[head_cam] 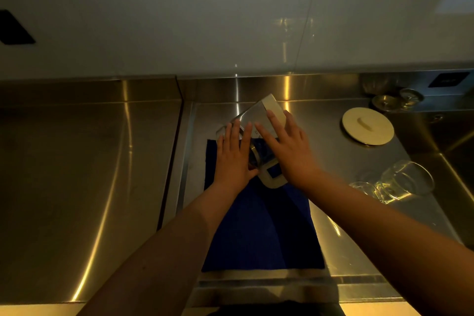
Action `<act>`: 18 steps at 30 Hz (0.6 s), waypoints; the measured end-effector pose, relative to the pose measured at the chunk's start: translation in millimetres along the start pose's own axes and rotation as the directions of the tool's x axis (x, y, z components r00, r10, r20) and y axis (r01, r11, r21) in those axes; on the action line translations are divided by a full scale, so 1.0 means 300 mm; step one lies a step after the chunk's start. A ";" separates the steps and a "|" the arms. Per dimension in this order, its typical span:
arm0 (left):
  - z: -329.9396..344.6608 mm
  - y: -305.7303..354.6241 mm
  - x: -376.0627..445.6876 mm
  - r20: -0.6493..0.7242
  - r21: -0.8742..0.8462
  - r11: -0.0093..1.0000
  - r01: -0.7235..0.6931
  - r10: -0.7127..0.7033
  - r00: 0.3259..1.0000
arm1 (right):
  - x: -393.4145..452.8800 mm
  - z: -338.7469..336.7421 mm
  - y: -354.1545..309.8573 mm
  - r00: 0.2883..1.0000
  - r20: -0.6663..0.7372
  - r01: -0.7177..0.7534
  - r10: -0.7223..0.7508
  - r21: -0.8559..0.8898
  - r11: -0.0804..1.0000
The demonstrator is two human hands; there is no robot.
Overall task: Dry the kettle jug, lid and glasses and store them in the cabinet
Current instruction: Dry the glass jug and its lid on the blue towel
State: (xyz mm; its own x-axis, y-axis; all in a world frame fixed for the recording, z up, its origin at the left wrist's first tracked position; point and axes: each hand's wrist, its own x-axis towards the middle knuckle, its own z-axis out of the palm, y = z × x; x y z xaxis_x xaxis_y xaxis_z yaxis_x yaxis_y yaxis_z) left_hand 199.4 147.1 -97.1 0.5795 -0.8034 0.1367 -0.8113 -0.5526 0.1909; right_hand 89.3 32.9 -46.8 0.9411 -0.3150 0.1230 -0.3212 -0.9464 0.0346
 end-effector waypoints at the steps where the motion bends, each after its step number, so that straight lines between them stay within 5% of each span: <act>1: -0.002 0.000 0.001 0.001 0.004 1.000 -0.005 0.005 1.000 | 0.001 -0.002 0.001 1.000 0.004 -0.002 0.002 0.001 1.000; 18: -0.088 0.035 0.077 0.004 -0.045 0.986 -0.159 0.159 0.987 | 0.005 -0.019 0.025 0.998 0.055 0.023 -0.025 0.041 0.999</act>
State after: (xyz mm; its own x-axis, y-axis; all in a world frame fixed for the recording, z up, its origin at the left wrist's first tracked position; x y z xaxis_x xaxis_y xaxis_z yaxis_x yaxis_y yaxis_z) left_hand 206.3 128.5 -66.2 0.4424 -0.8822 0.1614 -0.8888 -0.4072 0.2105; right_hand 87.8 25.6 -40.8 0.9532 -0.2947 0.0674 -0.2951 -0.9555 -0.0038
